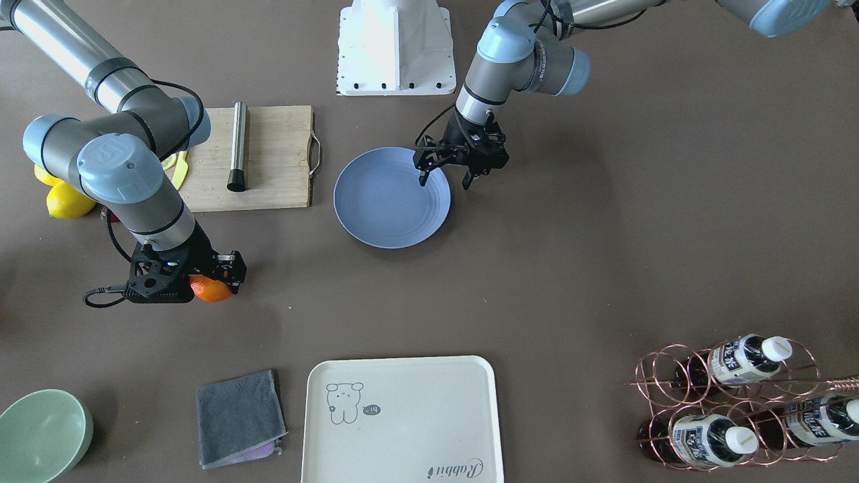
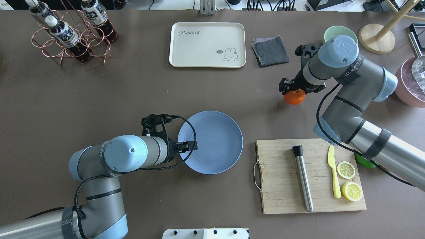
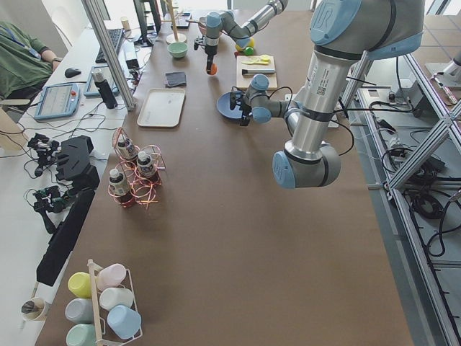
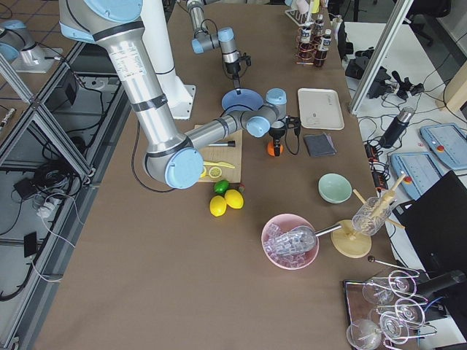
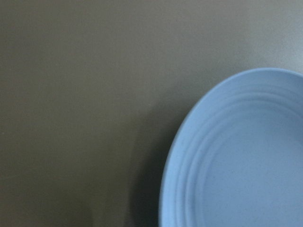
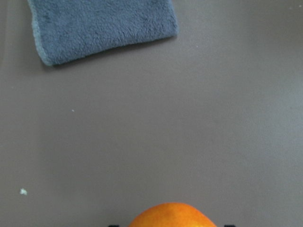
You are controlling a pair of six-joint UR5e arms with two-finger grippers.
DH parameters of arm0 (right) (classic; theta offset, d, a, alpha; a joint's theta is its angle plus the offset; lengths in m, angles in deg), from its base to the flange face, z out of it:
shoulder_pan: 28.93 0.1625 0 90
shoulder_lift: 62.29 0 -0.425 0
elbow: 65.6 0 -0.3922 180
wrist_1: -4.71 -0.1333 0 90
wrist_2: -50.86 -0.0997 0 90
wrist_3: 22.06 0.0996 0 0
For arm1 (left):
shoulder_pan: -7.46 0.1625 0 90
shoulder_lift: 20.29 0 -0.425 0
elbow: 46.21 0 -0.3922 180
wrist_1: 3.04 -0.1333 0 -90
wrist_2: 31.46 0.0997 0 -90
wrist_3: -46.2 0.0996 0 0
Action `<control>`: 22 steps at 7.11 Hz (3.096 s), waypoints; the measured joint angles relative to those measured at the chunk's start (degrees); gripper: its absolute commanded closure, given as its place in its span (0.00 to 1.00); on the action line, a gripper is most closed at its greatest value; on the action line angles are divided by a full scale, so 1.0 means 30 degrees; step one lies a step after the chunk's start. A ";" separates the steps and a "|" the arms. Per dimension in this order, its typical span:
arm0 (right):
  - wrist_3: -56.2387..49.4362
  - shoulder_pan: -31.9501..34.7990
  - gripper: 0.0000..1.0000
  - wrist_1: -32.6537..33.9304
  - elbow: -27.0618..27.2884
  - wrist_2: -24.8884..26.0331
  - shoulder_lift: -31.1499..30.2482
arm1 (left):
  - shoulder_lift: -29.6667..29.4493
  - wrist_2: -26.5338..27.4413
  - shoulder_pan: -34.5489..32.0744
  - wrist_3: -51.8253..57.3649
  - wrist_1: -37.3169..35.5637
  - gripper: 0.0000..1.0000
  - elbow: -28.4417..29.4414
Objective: Pick orange to plate
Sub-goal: 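Lower the right gripper onto the orange and close it, then carry the orange over the blue plate with the right gripper while the left arm withdraws, then lower the orange onto the plate and open the right gripper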
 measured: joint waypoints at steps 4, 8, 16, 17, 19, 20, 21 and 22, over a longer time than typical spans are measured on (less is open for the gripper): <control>0.2067 -0.0518 1.00 0.4309 0.2886 -0.0103 0.2060 | 0.1251 -0.2373 -0.3732 0.4143 -0.0315 0.02 -0.1510; 0.5551 -0.4732 1.00 0.5606 0.3012 0.3210 0.4753 | 0.4392 -0.5370 -0.9127 1.2504 -0.1000 0.02 -0.3018; 0.6075 -0.8288 0.00 0.5910 0.0739 0.6047 0.6225 | 0.6772 -0.5585 -1.0890 1.3528 -0.0587 0.02 -0.2463; 0.6098 -0.8308 0.00 0.5909 0.0463 0.6126 0.6365 | 0.6762 -0.5586 -1.0879 1.3528 -0.0585 0.02 -0.2420; 0.6177 -0.8177 0.00 0.5947 0.0568 0.6169 0.6627 | 0.6701 -0.5901 -1.0866 1.3528 -0.0584 0.02 -0.2334; 0.6087 -0.7662 0.00 0.6104 0.1167 0.5662 0.6583 | 0.6703 -0.6056 -1.0874 1.3528 -0.0584 0.02 -0.2331; 0.5908 -0.6650 0.00 0.6827 0.2231 0.4478 0.6477 | 0.6737 -0.6215 -1.0908 1.3528 -0.0620 0.02 -0.2378; 0.5336 -0.5406 0.00 0.8439 0.3799 0.3174 0.6314 | 0.6933 -0.6711 -1.1150 1.3679 -0.0682 0.02 -0.2493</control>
